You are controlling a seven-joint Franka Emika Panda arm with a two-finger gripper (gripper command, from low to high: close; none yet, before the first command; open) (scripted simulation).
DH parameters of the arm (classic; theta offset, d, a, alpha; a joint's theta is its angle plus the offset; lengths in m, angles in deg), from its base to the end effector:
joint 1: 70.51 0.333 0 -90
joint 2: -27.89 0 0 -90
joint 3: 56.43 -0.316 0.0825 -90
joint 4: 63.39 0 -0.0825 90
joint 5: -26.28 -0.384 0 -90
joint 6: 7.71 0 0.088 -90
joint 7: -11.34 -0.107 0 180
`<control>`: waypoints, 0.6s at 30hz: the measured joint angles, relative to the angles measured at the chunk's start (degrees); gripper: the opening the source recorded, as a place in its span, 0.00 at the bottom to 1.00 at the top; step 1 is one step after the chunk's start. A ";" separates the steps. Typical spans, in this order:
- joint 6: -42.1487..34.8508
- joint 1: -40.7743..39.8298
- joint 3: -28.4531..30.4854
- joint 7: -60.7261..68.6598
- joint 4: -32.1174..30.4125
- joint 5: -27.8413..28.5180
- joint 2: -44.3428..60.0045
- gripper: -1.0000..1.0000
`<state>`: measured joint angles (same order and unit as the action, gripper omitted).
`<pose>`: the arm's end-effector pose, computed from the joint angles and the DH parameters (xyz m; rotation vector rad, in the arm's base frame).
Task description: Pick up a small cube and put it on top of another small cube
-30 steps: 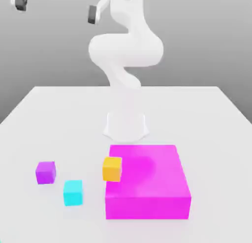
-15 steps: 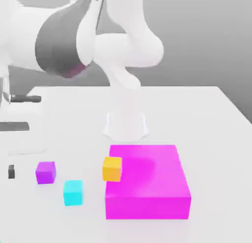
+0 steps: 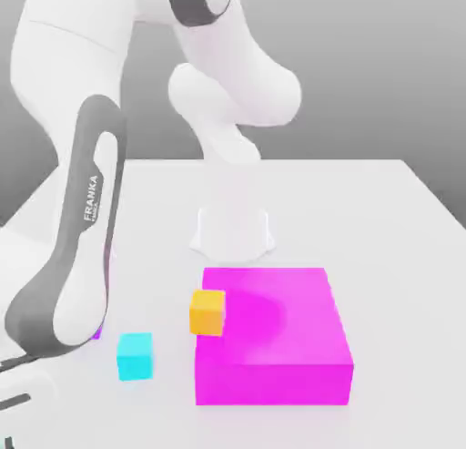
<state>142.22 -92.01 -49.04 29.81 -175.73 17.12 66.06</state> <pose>0.5316 -0.2967 0.1322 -3.1075 0.4588 0.0006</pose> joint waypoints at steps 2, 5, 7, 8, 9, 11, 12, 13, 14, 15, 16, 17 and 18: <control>0.45 -0.12 -0.14 0.12 0.18 -0.14 0.70 0.00; -2.37 0.44 0.62 -0.28 -0.79 0.47 -3.08 0.00; -4.95 1.23 1.32 -1.38 -2.08 1.30 -6.96 0.00; -5.48 2.38 1.80 -3.45 -3.57 1.75 -8.96 0.00; -5.86 3.62 2.26 -5.84 -5.21 2.28 -10.99 0.00; -6.44 6.15 3.06 -11.14 -8.71 3.49 -15.09 0.00; -6.69 7.39 3.41 -13.93 -10.50 4.18 -17.16 0.00; -6.94 8.60 3.74 -16.77 -12.30 4.89 -19.24 0.00; -7.19 9.73 3.97 -19.66 -14.11 5.65 -21.33 0.00; -7.44 10.95 4.32 -22.52 -15.91 6.35 -23.41 0.00; -7.67 12.22 4.70 -25.36 -17.72 7.03 -25.51 0.00; -7.93 13.05 4.67 -28.36 -19.52 7.89 -27.62 0.00; -8.20 13.75 4.52 -31.35 -21.32 8.72 -29.74 0.00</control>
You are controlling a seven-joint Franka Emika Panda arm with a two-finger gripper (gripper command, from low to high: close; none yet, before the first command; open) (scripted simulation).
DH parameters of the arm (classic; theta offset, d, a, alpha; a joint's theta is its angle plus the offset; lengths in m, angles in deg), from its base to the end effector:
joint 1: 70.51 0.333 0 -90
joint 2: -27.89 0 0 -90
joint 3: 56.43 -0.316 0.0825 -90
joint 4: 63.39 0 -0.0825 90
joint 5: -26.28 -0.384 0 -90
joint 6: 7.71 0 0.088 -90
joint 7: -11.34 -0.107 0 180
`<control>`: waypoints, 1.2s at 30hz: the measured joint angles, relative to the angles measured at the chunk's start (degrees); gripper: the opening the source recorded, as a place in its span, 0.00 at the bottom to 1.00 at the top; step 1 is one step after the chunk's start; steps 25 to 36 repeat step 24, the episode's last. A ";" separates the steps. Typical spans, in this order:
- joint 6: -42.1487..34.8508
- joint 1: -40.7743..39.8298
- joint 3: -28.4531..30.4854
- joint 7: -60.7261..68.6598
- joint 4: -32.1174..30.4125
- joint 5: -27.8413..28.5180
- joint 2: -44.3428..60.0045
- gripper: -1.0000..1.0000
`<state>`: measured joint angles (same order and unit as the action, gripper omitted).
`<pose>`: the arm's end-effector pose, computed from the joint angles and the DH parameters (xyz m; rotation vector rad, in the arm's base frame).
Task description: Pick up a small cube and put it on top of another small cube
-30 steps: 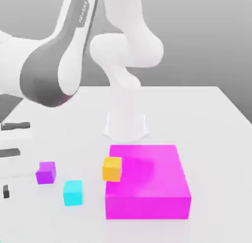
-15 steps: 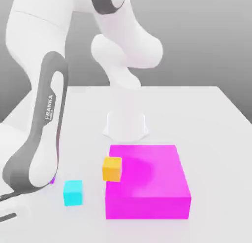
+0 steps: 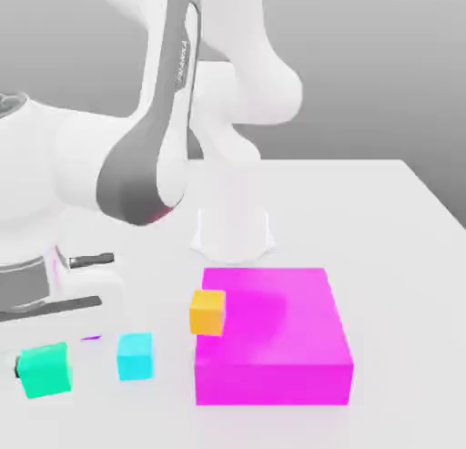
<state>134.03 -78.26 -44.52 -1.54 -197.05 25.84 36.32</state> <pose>0.4862 -0.1744 0.2753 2.9898 -0.8789 -0.0068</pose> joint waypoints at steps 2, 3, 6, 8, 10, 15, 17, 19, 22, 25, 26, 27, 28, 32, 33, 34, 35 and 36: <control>-0.54 1.59 -0.59 -5.90 -3.60 1.53 -4.23 0.00; -0.81 1.90 -1.13 -8.78 -5.40 2.16 -6.35 0.00; -1.64 3.42 -2.17 -17.10 -10.79 3.68 -12.67 0.00; -2.18 3.60 -3.31 -22.28 -14.39 4.17 -16.85 0.00; -2.71 3.64 -4.85 -27.10 -17.99 4.14 -21.01 0.00; -3.55 3.84 -8.91 -37.29 -26.83 2.06 -30.75 0.00; -0.36 3.92 -9.40 -38.54 -28.60 1.65 -29.34 0.00; 4.17 3.97 -9.49 -38.80 -29.72 1.48 -25.92 0.00; 8.65 4.01 -9.46 -38.88 -30.61 1.48 -22.32 1.00; 8.65 4.01 -9.46 -38.88 -30.61 1.48 -22.32 1.00; 8.65 4.01 -9.46 -38.88 -30.61 1.48 -22.32 1.00; 8.65 4.01 -9.46 -38.88 -30.61 1.48 -22.32 1.00; 8.65 4.01 -9.46 -38.88 -30.61 1.48 -22.32 1.00; 8.65 4.01 -9.46 -38.88 -30.61 1.48 -22.32 1.00; 8.65 4.01 -9.46 -38.88 -30.61 1.48 -22.32 1.00; 8.65 4.01 -9.46 -38.88 -30.61 1.48 -22.32 1.00; 8.65 4.01 -9.46 -38.88 -30.61 1.48 -22.32 1.00; 8.65 4.01 -9.46 -38.88 -30.61 1.48 -22.32 1.00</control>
